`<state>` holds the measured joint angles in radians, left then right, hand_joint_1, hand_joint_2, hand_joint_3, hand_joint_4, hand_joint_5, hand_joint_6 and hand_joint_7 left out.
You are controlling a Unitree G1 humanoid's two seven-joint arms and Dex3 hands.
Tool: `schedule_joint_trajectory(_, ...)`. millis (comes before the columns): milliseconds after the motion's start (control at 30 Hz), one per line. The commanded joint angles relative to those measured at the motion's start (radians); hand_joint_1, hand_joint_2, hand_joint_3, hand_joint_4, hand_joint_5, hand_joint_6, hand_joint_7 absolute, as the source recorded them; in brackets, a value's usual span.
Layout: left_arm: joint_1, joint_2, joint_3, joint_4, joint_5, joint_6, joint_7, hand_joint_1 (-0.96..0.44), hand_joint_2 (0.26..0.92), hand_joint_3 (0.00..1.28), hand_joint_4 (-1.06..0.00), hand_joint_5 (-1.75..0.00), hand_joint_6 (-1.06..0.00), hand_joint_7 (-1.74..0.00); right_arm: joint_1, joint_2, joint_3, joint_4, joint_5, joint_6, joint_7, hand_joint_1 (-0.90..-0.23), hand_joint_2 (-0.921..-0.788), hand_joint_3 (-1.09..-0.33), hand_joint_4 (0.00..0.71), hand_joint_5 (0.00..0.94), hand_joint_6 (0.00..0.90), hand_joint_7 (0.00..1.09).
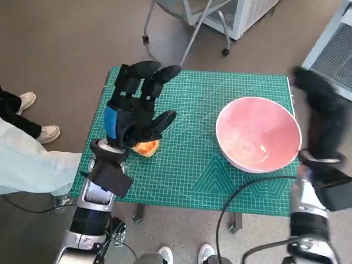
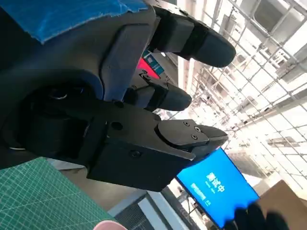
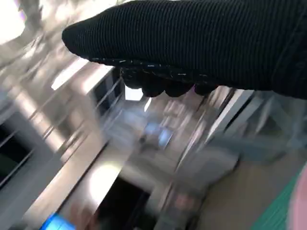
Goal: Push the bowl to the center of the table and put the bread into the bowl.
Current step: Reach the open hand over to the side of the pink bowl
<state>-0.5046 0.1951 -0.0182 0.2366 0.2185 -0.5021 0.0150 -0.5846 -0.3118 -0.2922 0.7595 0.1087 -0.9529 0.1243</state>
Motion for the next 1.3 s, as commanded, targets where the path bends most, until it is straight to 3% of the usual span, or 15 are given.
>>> schedule_joint_trajectory(33,0.019,0.008,0.01,-0.015,-0.003,-0.001,0.008,0.03,0.718,0.47,-0.14,-0.85,-0.19,-0.98,0.032,-0.017,-0.034,0.142,-0.062,-0.002,-0.126,-0.53,-0.921,-0.876,0.347,0.0,0.0,0.8)
schedule_joint_trajectory(200,0.02,0.008,0.011,-0.015,0.001,0.001,0.011,0.02,0.725,0.46,-0.15,-0.84,-0.19,-0.97,0.017,-0.038,-0.034,0.285,-0.096,0.026,-0.222,-0.529,-0.921,-0.879,0.353,0.004,0.002,0.8)
schedule_joint_trajectory(367,0.021,0.008,0.012,-0.019,0.004,0.008,0.013,0.01,0.735,0.43,-0.15,-0.82,-0.19,-0.96,0.009,-0.039,-0.002,0.388,-0.154,0.079,-0.332,-0.534,-0.921,-0.872,0.356,0.005,0.008,0.8)
schedule_joint_trajectory(533,0.02,0.011,0.014,-0.017,0.004,0.011,0.013,0.0,0.75,0.41,-0.16,-0.81,-0.19,-0.95,-0.008,-0.022,0.015,0.454,-0.163,0.135,-0.366,-0.513,-0.921,-0.881,0.341,0.001,0.021,0.76)
schedule_joint_trajectory(600,0.019,0.013,0.015,-0.019,0.005,0.015,0.013,0.0,0.754,0.4,-0.16,-0.81,-0.19,-0.95,-0.014,-0.013,0.017,0.468,-0.153,0.156,-0.358,-0.501,-0.921,-0.894,0.328,0.001,0.023,0.75)
schedule_joint_trajectory(833,0.025,0.019,0.018,-0.029,0.007,0.021,0.01,0.0,0.764,0.38,-0.16,-0.81,-0.19,-0.94,-0.051,0.041,-0.013,0.502,-0.078,0.215,-0.272,-0.487,-0.921,-0.924,0.286,0.0,0.02,0.75)
schedule_joint_trajectory(1300,0.051,0.041,0.029,-0.045,0.011,0.018,0.014,-0.01,0.795,0.33,-0.19,-0.76,-0.2,-0.89,-0.133,0.106,-0.005,0.532,-0.069,0.32,-0.264,-0.519,-0.921,-0.949,0.276,0.0,0.007,0.75)
